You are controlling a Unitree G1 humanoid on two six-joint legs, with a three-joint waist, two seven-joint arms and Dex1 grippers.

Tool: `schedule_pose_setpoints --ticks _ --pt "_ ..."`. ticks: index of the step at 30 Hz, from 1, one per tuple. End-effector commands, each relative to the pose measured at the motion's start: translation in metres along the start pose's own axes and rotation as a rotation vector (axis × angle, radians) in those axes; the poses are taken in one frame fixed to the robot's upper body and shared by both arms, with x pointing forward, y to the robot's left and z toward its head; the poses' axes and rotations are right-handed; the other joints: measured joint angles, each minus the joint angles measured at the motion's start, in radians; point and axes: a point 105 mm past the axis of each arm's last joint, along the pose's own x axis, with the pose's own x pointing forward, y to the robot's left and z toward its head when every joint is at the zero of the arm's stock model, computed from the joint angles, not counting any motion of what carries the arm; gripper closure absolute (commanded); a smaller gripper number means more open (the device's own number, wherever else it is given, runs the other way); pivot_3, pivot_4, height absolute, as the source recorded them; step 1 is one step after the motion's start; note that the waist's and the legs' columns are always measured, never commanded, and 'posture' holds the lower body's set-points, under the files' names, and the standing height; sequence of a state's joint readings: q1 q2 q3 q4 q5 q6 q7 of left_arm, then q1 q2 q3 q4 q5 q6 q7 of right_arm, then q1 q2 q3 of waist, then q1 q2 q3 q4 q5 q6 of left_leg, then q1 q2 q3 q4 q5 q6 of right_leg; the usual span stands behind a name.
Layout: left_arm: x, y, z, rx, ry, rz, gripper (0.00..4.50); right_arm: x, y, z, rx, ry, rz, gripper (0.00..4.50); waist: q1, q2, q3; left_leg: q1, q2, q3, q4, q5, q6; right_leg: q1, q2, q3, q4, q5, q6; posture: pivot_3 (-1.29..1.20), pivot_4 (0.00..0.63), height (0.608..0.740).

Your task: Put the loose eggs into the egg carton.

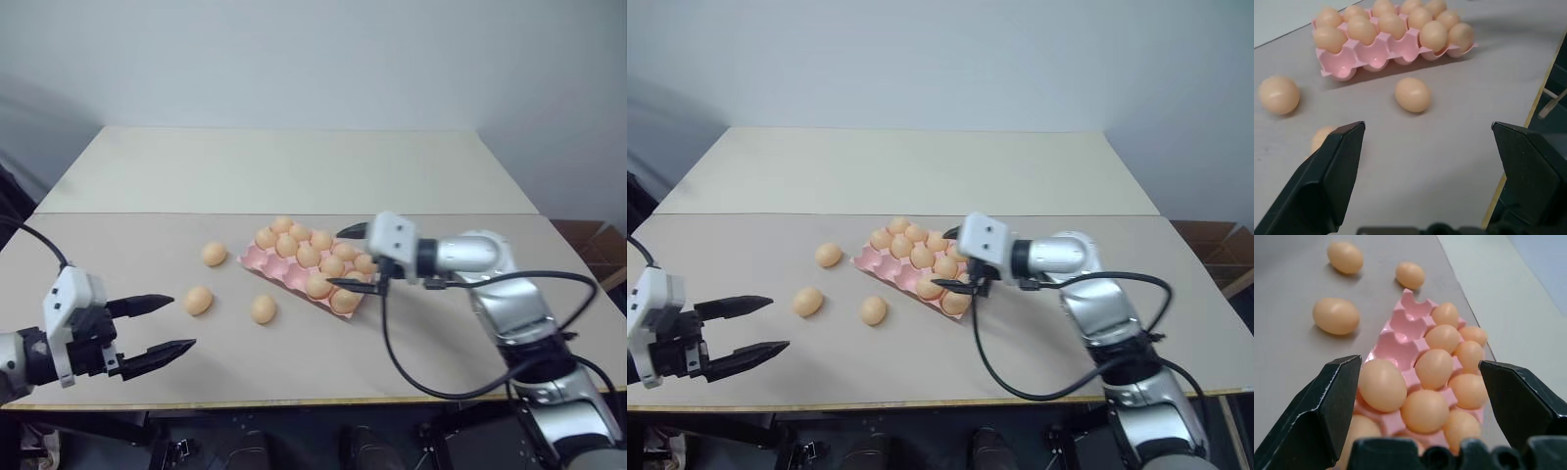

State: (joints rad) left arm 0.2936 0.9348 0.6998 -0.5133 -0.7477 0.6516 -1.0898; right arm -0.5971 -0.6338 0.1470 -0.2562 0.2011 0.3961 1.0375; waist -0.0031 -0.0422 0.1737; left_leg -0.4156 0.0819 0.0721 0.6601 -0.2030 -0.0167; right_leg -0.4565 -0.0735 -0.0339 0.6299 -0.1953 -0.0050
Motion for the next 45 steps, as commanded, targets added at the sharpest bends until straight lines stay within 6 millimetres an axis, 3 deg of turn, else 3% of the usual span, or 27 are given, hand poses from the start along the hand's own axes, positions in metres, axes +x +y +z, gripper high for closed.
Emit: schedule_pose_setpoints --ticks 1,5,9,29,32,45 --pt "-0.014 0.007 0.007 0.036 -0.034 0.078 0.0 -0.029 0.005 0.012 0.014 -0.061 0.01 0.04 0.002 0.0 0.0 0.0 0.0 0.0 0.0 0.0 0.0 0.0 0.0 0.0 0.0 0.0 0.0 0.0 0.15 0.74" --pt "-0.021 0.008 0.001 0.021 -0.024 0.094 0.0 -0.062 0.016 0.001 0.079 -0.05 0.03 0.04 0.004 0.0 0.0 0.001 0.0 0.0 0.0 0.0 0.0 0.0 0.0 0.0 0.0 0.0 0.0 0.0 0.15 0.74" --pt "-0.023 0.009 0.0 0.02 -0.01 0.094 0.0 -0.082 0.026 -0.007 0.107 -0.019 0.055 0.04 0.006 0.0 0.0 0.001 0.0 0.0 0.0 0.0 0.0 0.0 -0.001 0.0 0.0 0.0 0.0 0.0 0.15 0.74" --pt "-0.009 0.005 0.006 0.016 -0.028 0.074 0.0 -0.079 0.028 0.0 0.092 -0.055 0.094 0.04 0.007 0.0 0.0 0.001 0.0 0.0 0.0 0.0 0.0 0.0 -0.001 0.0 -0.001 0.0 0.0 0.0 0.15 0.74" --pt "0.007 0.001 0.007 0.005 -0.033 0.046 0.0 -0.077 0.029 0.001 0.09 -0.062 0.1 0.04 0.012 0.0 0.0 0.001 0.0 0.0 0.0 0.0 0.0 0.0 -0.001 0.0 -0.001 0.0 0.0 0.0 0.15 0.74" --pt "0.112 -0.009 -0.005 -0.027 0.043 0.057 0.0 -0.07 0.029 0.006 0.068 -0.089 0.108 0.04 0.015 0.0 0.0 0.001 -0.002 0.0 0.0 0.0 0.0 0.001 0.001 0.005 -0.001 0.004 0.006 0.0 0.15 0.74"
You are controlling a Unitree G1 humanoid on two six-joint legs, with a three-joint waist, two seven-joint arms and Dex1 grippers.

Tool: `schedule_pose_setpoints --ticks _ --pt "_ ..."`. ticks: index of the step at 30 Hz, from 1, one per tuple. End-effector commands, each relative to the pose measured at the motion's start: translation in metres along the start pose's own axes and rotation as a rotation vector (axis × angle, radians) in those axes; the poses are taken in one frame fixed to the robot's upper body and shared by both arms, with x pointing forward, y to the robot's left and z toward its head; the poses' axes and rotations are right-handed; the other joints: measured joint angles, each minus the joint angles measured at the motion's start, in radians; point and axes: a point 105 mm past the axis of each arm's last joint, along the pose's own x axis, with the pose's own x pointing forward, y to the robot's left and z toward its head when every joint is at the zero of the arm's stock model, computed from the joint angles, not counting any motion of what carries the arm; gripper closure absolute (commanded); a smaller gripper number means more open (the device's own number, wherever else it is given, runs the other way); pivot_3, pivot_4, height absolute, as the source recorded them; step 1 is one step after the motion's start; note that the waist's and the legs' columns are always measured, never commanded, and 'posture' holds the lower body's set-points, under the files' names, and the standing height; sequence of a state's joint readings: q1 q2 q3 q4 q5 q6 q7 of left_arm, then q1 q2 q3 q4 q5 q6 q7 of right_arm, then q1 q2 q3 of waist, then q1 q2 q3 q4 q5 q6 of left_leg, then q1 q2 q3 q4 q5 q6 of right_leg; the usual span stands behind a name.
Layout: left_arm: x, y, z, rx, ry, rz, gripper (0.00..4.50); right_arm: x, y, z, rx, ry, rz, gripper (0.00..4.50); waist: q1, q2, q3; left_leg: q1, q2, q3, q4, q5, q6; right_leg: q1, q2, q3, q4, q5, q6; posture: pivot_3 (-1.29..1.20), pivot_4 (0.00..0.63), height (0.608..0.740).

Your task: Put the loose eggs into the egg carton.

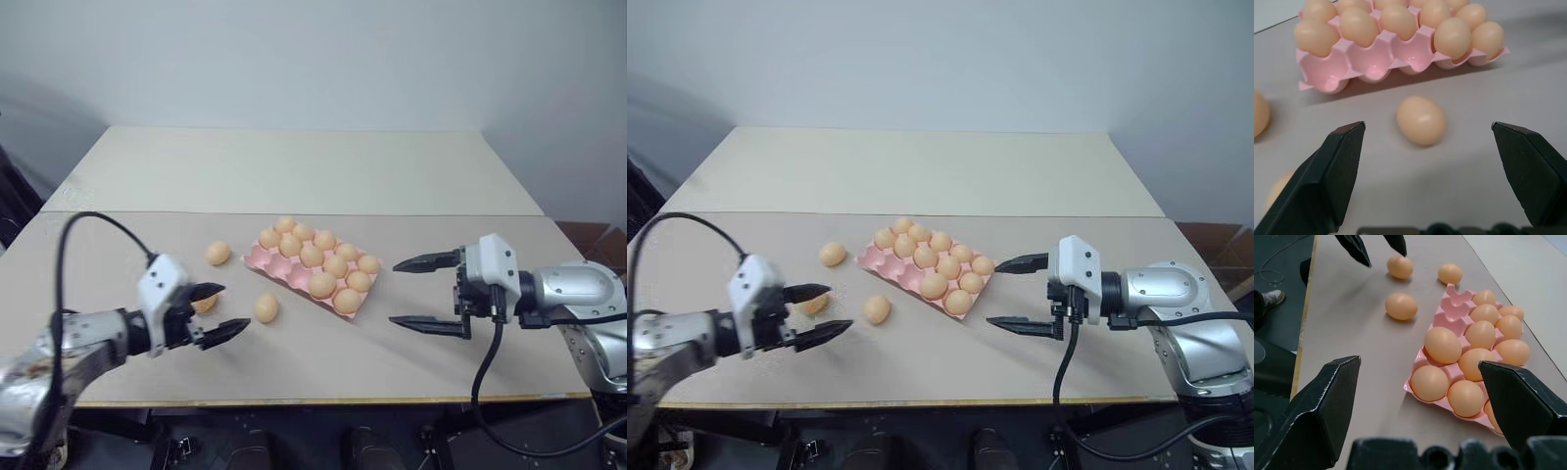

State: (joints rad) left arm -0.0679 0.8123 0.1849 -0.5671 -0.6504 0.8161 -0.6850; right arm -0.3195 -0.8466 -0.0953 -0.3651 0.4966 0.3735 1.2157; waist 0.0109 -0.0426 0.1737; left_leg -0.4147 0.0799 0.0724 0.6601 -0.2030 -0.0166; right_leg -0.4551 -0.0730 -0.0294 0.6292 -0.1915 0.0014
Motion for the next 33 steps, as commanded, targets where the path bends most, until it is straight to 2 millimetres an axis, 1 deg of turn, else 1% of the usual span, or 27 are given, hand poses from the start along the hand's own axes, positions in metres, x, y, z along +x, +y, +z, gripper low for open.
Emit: schedule_pose_setpoints --ticks 1,6,11,13,14,19,20,21,25,27,29,30,33 --pt "0.018 0.001 -0.005 0.01 0.031 0.055 0.0 0.0 0.0 0.016 -0.066 -0.043 -0.003 0.04 0.0 0.0 0.0 0.0 0.0 0.0 0.0 0.0 0.0 0.0 0.0 0.0 0.0 0.0 0.0 0.0 0.15 0.74" --pt "0.042 0.004 -0.019 0.008 0.102 0.122 0.0 0.001 0.001 0.019 -0.074 -0.054 -0.007 0.04 0.002 0.0 0.0 0.001 0.0 0.0 0.0 0.0 0.0 0.0 0.001 0.001 0.001 0.0 0.0 0.0 0.15 0.74" --pt "0.06 0.008 -0.016 -0.014 0.098 0.153 0.0 0.002 0.001 0.02 -0.078 -0.057 -0.012 0.04 0.002 0.0 0.0 0.0 -0.001 -0.001 0.0 0.0 0.0 0.0 0.0 0.001 0.001 0.0 0.001 0.0 0.15 0.74" --pt "0.065 0.011 -0.017 -0.02 0.106 0.169 0.38 0.003 0.001 0.02 -0.079 -0.06 -0.013 0.0 0.001 0.0 0.0 0.0 -0.002 -0.001 0.0 0.0 0.0 0.0 0.0 0.001 0.0 0.0 0.001 0.0 0.15 0.74" --pt "0.067 0.012 -0.018 -0.021 0.11 0.174 0.5 0.002 0.002 0.021 -0.079 -0.061 -0.013 0.0 0.0 0.0 0.0 0.0 -0.002 -0.001 0.0 0.0 0.0 0.0 0.0 0.001 0.0 0.001 0.001 0.0 0.15 0.74" --pt "0.068 0.012 -0.016 -0.017 0.107 0.162 2.15 -0.001 0.003 0.018 -0.074 -0.049 -0.009 0.0 0.001 0.0 0.0 0.001 -0.002 -0.001 0.0 0.0 0.0 0.0 0.0 0.001 0.001 0.001 0.001 0.0 0.15 0.74" --pt "0.066 0.012 -0.014 -0.008 0.104 0.153 2.42 -0.001 0.003 0.019 -0.073 -0.051 -0.007 0.0 0.001 0.0 0.0 0.001 -0.002 -0.001 0.0 0.0 0.0 0.0 0.0 0.001 0.001 0.001 0.001 0.0 0.15 0.74" --pt "0.063 0.013 -0.011 0.006 0.099 0.142 2.54 -0.001 0.003 0.019 -0.072 -0.054 -0.004 0.0 0.001 0.0 0.0 0.001 -0.002 -0.001 0.0 0.0 0.0 0.0 0.0 0.002 0.001 0.001 0.001 0.0 0.15 0.74" --pt "0.053 0.015 0.01 0.045 0.045 0.092 2.54 0.0 0.003 0.02 -0.074 -0.057 -0.006 0.0 0.001 0.0 0.0 0.001 -0.002 -0.001 0.0 0.0 0.0 0.0 0.0 0.001 0.001 0.001 0.001 0.0 0.15 0.74" --pt "0.052 0.016 0.031 0.059 -0.023 0.06 2.54 0.001 0.002 0.02 -0.075 -0.06 -0.012 0.0 0.002 0.0 0.0 0.001 -0.002 -0.001 0.0 0.0 0.0 0.0 0.0 0.001 0.001 0.001 0.001 0.0 0.15 0.74" --pt "0.057 0.018 0.045 0.066 -0.074 0.04 2.54 0.002 0.002 0.02 -0.077 -0.063 -0.015 0.0 0.007 0.0 0.0 0.0 -0.003 -0.002 0.001 0.0 0.0 0.001 -0.001 0.001 0.001 0.001 0.001 0.0 0.15 0.74" --pt "0.058 0.018 0.048 0.067 -0.085 0.035 2.54 0.002 0.002 0.02 -0.077 -0.064 -0.016 0.0 0.008 0.0 0.0 0.0 -0.003 -0.002 0.001 0.0 0.0 0.001 -0.001 0.001 0.001 0.001 0.001 0.0 0.15 0.74" --pt "0.073 0.019 0.056 0.087 -0.131 0.002 2.54 0.003 0.004 0.021 -0.085 -0.066 -0.015 0.0 0.006 0.0 0.0 0.0 -0.004 -0.002 0.001 0.0 0.0 0.002 -0.002 0.002 0.0 0.001 0.002 0.0 0.15 0.74"
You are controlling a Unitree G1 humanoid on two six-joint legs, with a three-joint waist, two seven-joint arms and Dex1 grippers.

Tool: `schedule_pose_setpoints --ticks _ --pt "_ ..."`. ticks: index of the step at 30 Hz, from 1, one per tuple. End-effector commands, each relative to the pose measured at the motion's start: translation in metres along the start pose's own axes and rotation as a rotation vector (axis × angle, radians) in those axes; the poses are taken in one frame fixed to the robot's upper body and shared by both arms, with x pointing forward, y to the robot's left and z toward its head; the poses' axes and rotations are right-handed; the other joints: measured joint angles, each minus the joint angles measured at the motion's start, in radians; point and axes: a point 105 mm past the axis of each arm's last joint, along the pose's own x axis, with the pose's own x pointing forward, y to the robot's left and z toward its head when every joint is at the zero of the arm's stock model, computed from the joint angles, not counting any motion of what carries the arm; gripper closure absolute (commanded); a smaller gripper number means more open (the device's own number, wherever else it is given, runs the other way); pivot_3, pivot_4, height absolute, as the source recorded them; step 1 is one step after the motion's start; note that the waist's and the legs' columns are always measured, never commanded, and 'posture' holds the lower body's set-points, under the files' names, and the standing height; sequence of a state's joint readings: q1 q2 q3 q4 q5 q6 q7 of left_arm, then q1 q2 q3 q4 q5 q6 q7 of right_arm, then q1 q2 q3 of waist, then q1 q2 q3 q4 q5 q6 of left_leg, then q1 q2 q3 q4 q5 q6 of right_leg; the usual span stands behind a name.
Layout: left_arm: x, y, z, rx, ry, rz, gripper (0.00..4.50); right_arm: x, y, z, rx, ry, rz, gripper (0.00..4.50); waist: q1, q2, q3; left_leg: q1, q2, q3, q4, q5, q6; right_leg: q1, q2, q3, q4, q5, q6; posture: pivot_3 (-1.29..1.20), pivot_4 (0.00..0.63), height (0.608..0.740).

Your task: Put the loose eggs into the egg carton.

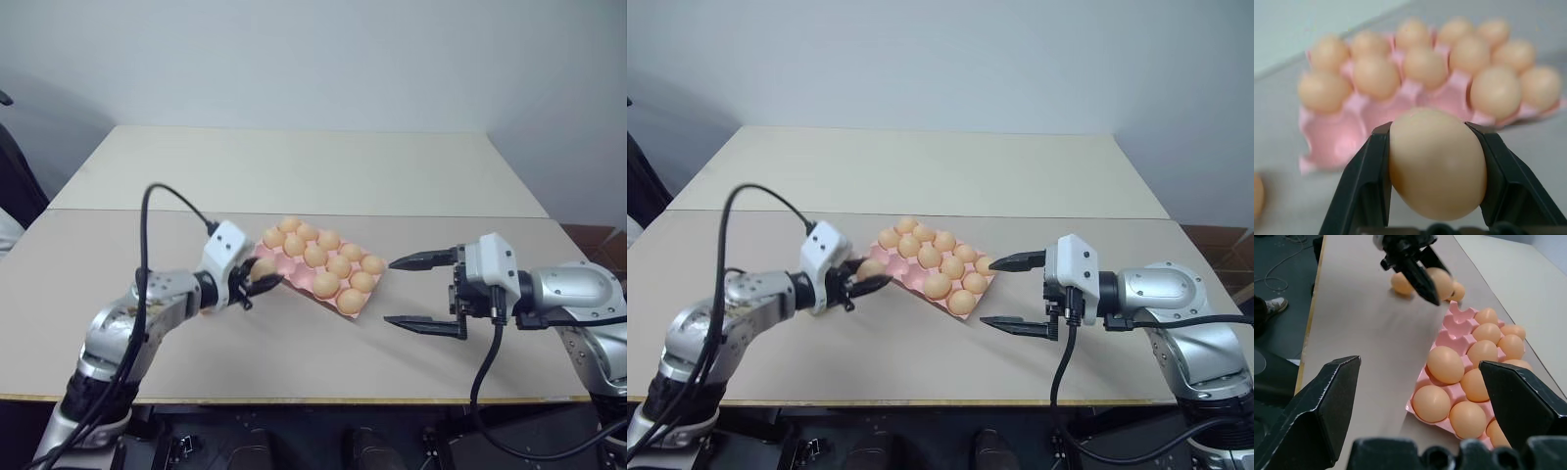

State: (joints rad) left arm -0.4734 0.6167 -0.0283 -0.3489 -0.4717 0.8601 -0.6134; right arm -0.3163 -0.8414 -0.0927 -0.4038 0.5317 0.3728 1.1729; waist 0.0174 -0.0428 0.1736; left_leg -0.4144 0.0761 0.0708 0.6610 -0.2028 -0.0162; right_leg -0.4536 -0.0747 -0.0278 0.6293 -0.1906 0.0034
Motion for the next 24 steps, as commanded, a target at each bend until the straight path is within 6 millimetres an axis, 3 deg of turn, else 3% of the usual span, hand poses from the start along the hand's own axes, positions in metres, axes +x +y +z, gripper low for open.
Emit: schedule_pose_setpoints --ticks 1,9,10,12,16,20,24 --pt "0.017 0.0 0.008 0.035 -0.054 -0.038 2.54 -0.001 0.003 0.014 -0.07 -0.028 -0.002 0.0 -0.001 0.0 0.0 0.0 0.0 0.0 0.0 0.0 0.0 0.0 0.0 0.0 0.0 0.0 0.0 0.0 0.15 0.74" --pt "0.054 -0.006 0.007 0.036 -0.095 -0.115 2.54 -0.001 0.005 0.017 -0.076 -0.028 -0.012 0.0 -0.006 0.0 0.0 0.0 0.0 0.0 0.001 0.0 0.0 0.0 0.0 0.0 0.0 0.001 0.001 0.0 0.15 0.74" --pt "0.057 -0.008 0.005 0.04 -0.092 -0.125 1.84 -0.001 0.005 0.017 -0.075 -0.028 -0.012 0.0 -0.006 0.0 0.0 0.0 0.0 0.0 0.001 0.0 0.0 0.0 0.0 0.0 0.0 0.001 0.001 0.0 0.15 0.74" --pt "0.058 -0.011 0.0 0.041 -0.08 -0.154 1.27 -0.001 0.005 0.017 -0.075 -0.026 -0.014 0.0 -0.006 0.0 0.0 0.0 0.0 0.0 0.001 0.0 0.0 0.0 0.0 0.0 0.0 0.001 0.001 0.0 0.15 0.74" --pt "0.052 -0.004 0.004 0.046 -0.102 -0.111 0.02 -0.002 0.006 0.018 -0.071 -0.026 -0.021 0.0 -0.005 0.0 0.0 0.0 0.0 0.0 0.001 0.0 0.0 0.0 0.0 0.0 0.001 0.001 0.001 0.0 0.15 0.74" --pt "0.039 0.01 0.015 0.066 -0.141 -0.039 0.02 -0.003 0.005 0.018 -0.071 -0.028 -0.027 0.0 -0.007 0.0 0.0 0.0 0.0 -0.001 0.001 0.0 0.0 0.0 0.0 0.0 0.0 0.001 0.001 0.0 0.15 0.74" --pt "0.001 0.031 0.041 0.112 -0.25 0.045 0.02 -0.001 0.005 0.019 -0.072 -0.038 -0.024 0.0 -0.01 0.0 0.0 0.0 0.0 -0.001 0.001 0.0 0.0 0.0 0.0 0.0 0.001 0.001 0.001 0.0 0.15 0.74"
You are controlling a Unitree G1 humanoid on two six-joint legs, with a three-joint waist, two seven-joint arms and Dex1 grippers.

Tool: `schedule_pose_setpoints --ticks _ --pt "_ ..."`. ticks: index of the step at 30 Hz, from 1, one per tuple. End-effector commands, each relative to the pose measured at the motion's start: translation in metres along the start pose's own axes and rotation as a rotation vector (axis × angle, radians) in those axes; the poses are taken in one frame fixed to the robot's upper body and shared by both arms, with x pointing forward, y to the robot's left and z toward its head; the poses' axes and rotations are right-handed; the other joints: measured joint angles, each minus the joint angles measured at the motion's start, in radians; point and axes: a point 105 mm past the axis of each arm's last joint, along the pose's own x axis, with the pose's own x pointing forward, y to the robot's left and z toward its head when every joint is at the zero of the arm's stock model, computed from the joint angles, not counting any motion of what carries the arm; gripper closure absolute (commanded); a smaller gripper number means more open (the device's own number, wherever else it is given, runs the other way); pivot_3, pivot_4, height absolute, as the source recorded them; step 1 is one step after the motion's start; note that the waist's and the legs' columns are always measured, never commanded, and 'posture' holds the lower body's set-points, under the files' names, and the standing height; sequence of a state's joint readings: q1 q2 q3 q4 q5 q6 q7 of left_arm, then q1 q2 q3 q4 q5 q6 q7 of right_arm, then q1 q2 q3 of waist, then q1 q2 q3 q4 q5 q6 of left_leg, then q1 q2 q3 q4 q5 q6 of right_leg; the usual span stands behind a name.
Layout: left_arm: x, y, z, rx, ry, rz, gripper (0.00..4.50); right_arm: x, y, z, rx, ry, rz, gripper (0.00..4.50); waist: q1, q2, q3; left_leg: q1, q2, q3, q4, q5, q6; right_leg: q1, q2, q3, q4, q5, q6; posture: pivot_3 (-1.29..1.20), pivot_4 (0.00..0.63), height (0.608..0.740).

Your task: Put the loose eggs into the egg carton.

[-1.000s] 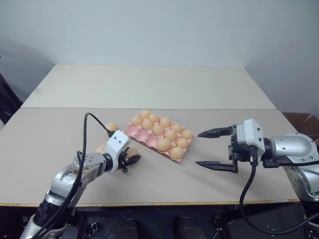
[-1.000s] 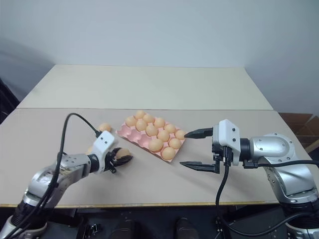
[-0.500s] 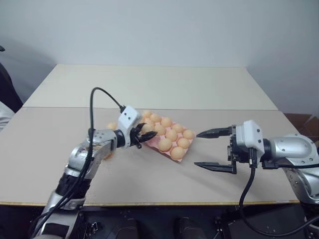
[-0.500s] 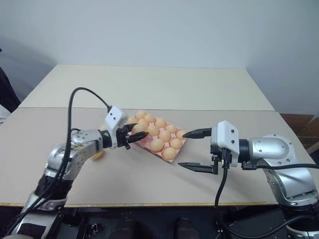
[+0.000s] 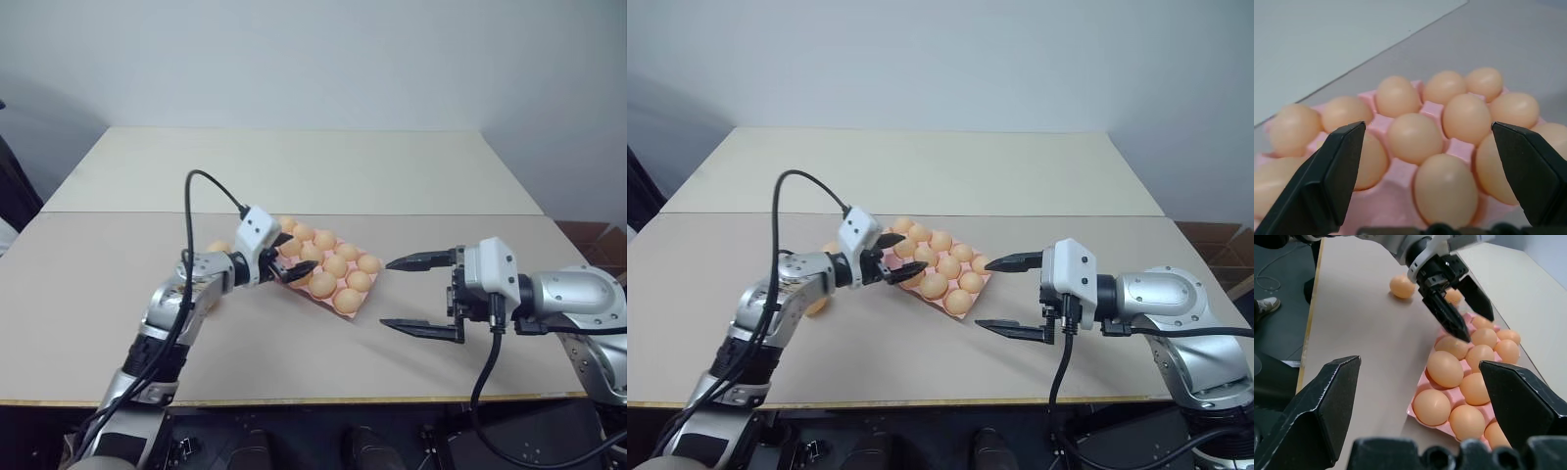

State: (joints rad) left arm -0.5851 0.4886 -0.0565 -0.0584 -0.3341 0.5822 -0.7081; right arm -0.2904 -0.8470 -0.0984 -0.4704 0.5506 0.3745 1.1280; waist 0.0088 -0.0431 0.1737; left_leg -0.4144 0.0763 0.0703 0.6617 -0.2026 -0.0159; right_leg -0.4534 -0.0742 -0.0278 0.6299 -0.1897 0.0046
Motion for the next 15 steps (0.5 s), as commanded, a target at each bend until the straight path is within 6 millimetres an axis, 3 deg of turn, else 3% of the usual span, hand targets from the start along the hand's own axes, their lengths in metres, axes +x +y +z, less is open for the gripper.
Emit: schedule_pose_setpoints --ticks 1,6,12,15 --pt "-0.038 0.017 0.036 0.084 -0.118 0.06 0.02 -0.004 -0.003 0.01 -0.042 -0.024 -0.013 0.0 -0.003 0.0 0.0 0.0 0.0 0.0 0.0 0.0 0.0 0.0 0.0 0.0 0.0 0.0 0.0 0.0 0.15 0.74" --pt "-0.108 0.027 0.023 0.142 -0.028 0.051 0.02 -0.003 -0.003 0.007 -0.031 -0.028 0.005 0.0 -0.017 0.0 0.0 0.001 0.0 0.001 0.0 0.0 0.0 0.0 0.0 0.001 0.0 0.0 0.0 0.0 0.15 0.74" --pt "-0.182 0.024 0.007 0.151 0.096 0.09 0.02 -0.004 -0.002 0.004 -0.004 -0.034 0.03 0.0 -0.012 0.0 0.0 0.0 0.001 0.001 0.0 0.0 0.0 -0.001 -0.001 -0.001 0.0 -0.003 -0.005 0.0 0.15 0.74" --pt "-0.203 0.017 0.003 0.127 0.124 0.095 0.02 -0.005 -0.002 0.0 0.013 -0.032 0.037 0.0 -0.007 0.0 0.0 0.0 0.001 0.001 0.0 0.0 0.0 -0.002 -0.001 -0.001 -0.001 -0.004 -0.007 0.0 0.15 0.74"
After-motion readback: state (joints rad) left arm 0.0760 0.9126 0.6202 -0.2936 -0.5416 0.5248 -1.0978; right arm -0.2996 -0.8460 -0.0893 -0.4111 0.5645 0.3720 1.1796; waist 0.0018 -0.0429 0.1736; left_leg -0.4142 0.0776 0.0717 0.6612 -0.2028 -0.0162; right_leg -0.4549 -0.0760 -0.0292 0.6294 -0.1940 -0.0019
